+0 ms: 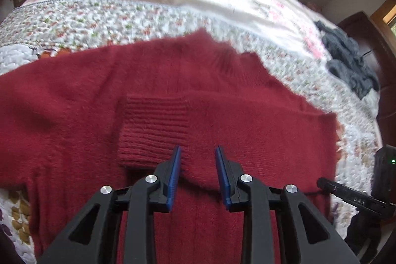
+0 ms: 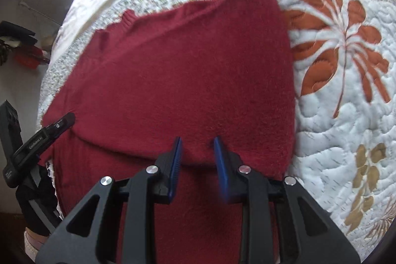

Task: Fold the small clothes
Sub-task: 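Lay the sleeve on the body and open the right tool, then move the left tool to the other sleeve cuff and close on it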

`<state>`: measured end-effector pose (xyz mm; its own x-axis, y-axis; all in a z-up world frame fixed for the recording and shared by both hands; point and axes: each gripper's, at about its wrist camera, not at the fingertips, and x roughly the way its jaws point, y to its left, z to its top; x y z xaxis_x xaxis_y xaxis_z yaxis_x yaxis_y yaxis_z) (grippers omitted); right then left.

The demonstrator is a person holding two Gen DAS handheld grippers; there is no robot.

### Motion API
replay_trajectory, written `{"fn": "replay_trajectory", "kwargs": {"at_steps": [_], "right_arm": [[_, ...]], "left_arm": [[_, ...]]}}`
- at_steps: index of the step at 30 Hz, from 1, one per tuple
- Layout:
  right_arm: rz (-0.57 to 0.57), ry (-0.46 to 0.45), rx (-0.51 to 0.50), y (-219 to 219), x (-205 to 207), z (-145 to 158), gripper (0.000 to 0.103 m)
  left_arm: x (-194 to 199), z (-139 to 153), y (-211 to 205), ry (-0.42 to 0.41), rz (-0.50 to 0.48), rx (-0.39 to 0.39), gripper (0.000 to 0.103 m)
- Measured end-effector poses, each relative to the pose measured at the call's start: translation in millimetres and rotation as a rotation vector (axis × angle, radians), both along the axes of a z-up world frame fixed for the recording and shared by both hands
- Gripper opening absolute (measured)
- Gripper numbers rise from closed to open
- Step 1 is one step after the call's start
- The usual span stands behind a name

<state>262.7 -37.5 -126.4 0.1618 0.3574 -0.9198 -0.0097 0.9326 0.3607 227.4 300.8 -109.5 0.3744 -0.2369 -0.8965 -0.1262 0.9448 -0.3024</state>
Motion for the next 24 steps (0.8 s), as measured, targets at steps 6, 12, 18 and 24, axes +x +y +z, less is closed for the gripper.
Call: {"fn": "replay_trajectory", "kwargs": {"at_steps": [6, 12, 18, 24], "right_arm": [[-0.007, -0.005, 0.008, -1.8, -1.7, -15.2, 0.023], [-0.022, 0.029, -0.019, 2.4, 6.8, -1.9, 0.026], [0.07, -0.125, 0.002, 15.4, -40.4, 73.7, 0.055], [0.166, -0.095, 0.02, 47.1, -86.0, 69.0, 0.055]], "left_arm": [[-2.3, -18.2, -0.1, -0.011, -0.024, 0.012, 0.029], [-0.3, -7.4, 3.2, 0.017, 0.002, -0.004, 0.028], [-54.4, 58.4, 58.2, -0.139, 0.059, -0.023, 0.059], [-140.6, 61.5, 181.0, -0.119, 0.255, 0.03, 0.062]]}}
